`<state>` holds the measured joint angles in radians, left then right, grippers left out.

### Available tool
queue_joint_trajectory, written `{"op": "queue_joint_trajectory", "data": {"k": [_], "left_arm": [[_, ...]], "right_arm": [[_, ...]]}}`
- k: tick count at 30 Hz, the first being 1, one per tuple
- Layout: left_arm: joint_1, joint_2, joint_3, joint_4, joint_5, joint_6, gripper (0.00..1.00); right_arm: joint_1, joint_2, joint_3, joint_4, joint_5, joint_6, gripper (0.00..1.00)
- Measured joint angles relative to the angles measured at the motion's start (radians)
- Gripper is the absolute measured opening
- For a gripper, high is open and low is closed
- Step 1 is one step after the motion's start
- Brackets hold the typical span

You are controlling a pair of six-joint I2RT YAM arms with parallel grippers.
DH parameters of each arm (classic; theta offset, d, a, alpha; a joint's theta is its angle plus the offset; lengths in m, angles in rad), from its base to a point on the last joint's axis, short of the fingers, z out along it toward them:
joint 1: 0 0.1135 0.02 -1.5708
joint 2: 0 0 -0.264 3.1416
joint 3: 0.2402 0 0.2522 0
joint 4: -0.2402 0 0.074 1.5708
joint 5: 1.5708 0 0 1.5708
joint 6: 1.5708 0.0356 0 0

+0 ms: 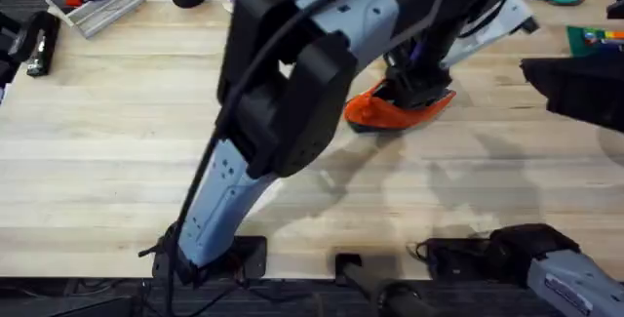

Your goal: Unzip the bag, pick up the pens from the table one at a time and place them inside, then zip the bag closed.

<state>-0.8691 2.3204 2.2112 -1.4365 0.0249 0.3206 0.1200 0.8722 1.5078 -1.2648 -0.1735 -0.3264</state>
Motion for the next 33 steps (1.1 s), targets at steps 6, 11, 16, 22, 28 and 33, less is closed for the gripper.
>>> {"op": "queue_joint_trajectory", "data": {"k": [6,11,16,22,28,33], "left_arm": [[0.004,0.031,0.003,-0.017,-0.011,-0.001,0.043],[0.004,0.031,0.006,-0.013,-0.015,-0.001,0.099],[0.008,0.031,0.006,0.034,0.000,-0.007,0.891],[0.012,0.031,0.006,0.042,0.028,-0.015,0.994],[0.012,0.031,0.006,0.042,0.031,-0.015,0.995],[0.012,0.031,0.027,0.036,0.036,-0.015,0.995]], "right_arm": [[0.020,0.000,0.000,0.000,0.030,-0.005,0.997],[0.020,0.000,0.000,0.000,0.039,-0.010,0.997],[0.020,0.000,0.000,0.000,0.040,-0.011,0.997],[0.020,0.000,0.000,0.000,0.040,-0.011,0.997],[0.020,0.000,0.000,0.000,0.040,-0.011,0.997],[0.020,0.000,0.000,0.000,0.040,-0.011,0.997]]}}
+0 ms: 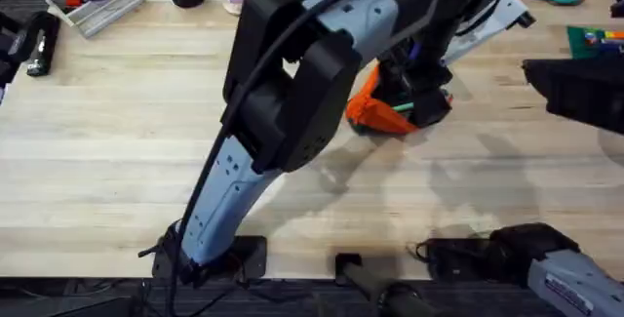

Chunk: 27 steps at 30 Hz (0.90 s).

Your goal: Unzip the bag, pick up the pens from the table one at a time and place them inside, then zip the bag closed.

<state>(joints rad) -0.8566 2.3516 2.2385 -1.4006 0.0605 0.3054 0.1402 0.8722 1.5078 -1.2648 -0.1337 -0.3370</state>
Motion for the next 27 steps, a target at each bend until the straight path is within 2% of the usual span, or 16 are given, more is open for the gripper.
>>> {"op": "queue_joint_trajectory", "data": {"k": [8,12,17,21,27], "left_arm": [[0.021,0.000,0.158,-0.003,0.025,0.001,0.995],[0.070,0.000,0.213,-0.022,0.026,0.001,0.995],[0.153,0.000,0.218,-0.042,0.025,0.010,0.995],[0.205,-0.003,0.218,-0.053,0.024,0.070,0.995],[0.222,-0.042,0.218,-0.053,0.024,0.185,0.995]], "right_arm": [[0.000,0.000,0.000,0.000,0.000,0.000,0.996],[0.000,0.000,0.000,0.000,0.000,0.000,0.997],[0.000,0.000,0.000,0.000,0.000,0.000,0.997],[0.000,0.000,0.000,0.000,0.000,0.000,0.997],[0.000,0.000,0.000,0.000,0.000,0.000,0.996]]}}
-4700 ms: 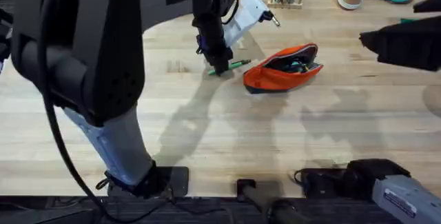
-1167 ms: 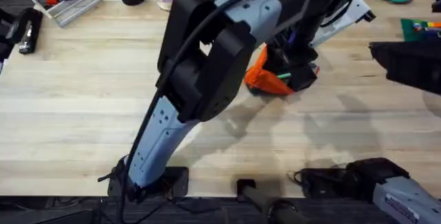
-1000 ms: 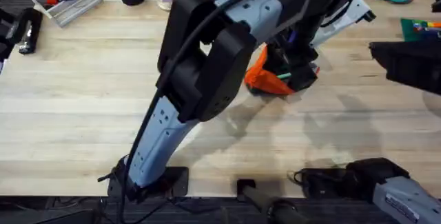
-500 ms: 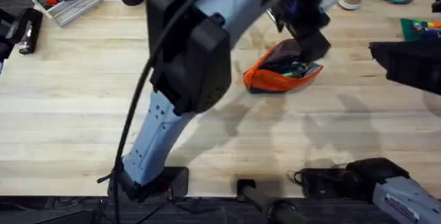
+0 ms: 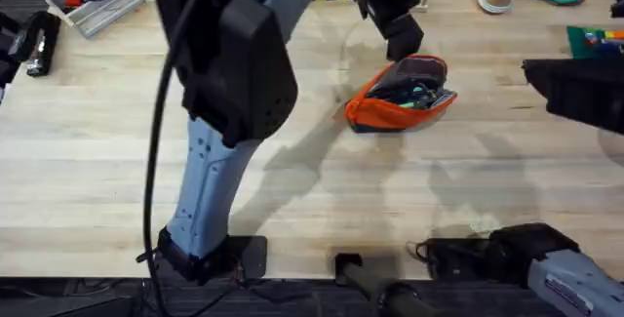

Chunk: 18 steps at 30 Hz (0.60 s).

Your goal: Unzip the bag, pick up the pens from the table one at a time and place them inside, then zip the bag closed.

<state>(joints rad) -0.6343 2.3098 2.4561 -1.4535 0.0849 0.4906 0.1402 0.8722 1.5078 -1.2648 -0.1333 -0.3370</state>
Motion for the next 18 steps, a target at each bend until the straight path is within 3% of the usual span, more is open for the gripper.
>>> {"op": "queue_joint_trajectory", "data": {"k": [7,14,18], "left_arm": [[0.053,-0.096,0.000,-0.022,0.008,0.060,0.995],[0.164,-0.125,0.001,-0.071,0.134,0.138,0.995],[0.210,-0.125,0.001,-0.114,0.169,0.155,0.995]], "right_arm": [[0.000,0.000,0.000,0.000,0.000,0.000,0.997],[0.000,0.000,0.000,0.000,0.000,0.000,0.997],[0.000,0.000,0.000,0.013,0.000,0.000,0.997]]}}
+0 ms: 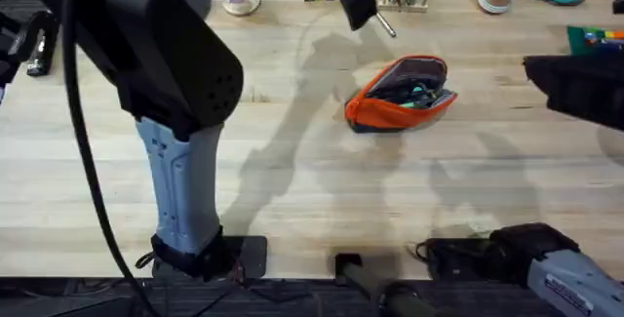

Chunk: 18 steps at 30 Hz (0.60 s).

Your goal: Unzip the bag, pick up the pens from the table one at a time and place them inside, then zip the bag closed.

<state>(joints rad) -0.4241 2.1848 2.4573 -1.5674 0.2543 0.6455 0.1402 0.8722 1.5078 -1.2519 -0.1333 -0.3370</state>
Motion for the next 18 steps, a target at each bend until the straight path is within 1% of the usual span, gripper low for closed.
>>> {"op": "queue_joint_trajectory", "data": {"k": [7,12,14,16,18], "left_arm": [[0.059,-0.024,0.000,-0.046,0.032,0.009,0.995],[0.112,-0.089,-0.003,-0.074,0.066,0.011,0.995],[0.137,-0.129,-0.025,-0.068,0.072,0.013,0.995],[0.163,-0.177,-0.074,-0.057,0.079,0.018,0.995],[0.188,-0.226,-0.140,-0.057,0.101,0.044,0.995]], "right_arm": [[0.000,0.000,0.000,0.039,0.000,0.000,0.996],[0.000,0.000,0.000,0.040,0.001,0.000,0.996],[0.000,0.000,0.000,0.039,0.003,0.005,0.997],[0.000,0.002,0.000,0.039,0.003,0.018,0.997],[0.000,0.009,0.000,0.039,0.003,0.031,0.996]]}}
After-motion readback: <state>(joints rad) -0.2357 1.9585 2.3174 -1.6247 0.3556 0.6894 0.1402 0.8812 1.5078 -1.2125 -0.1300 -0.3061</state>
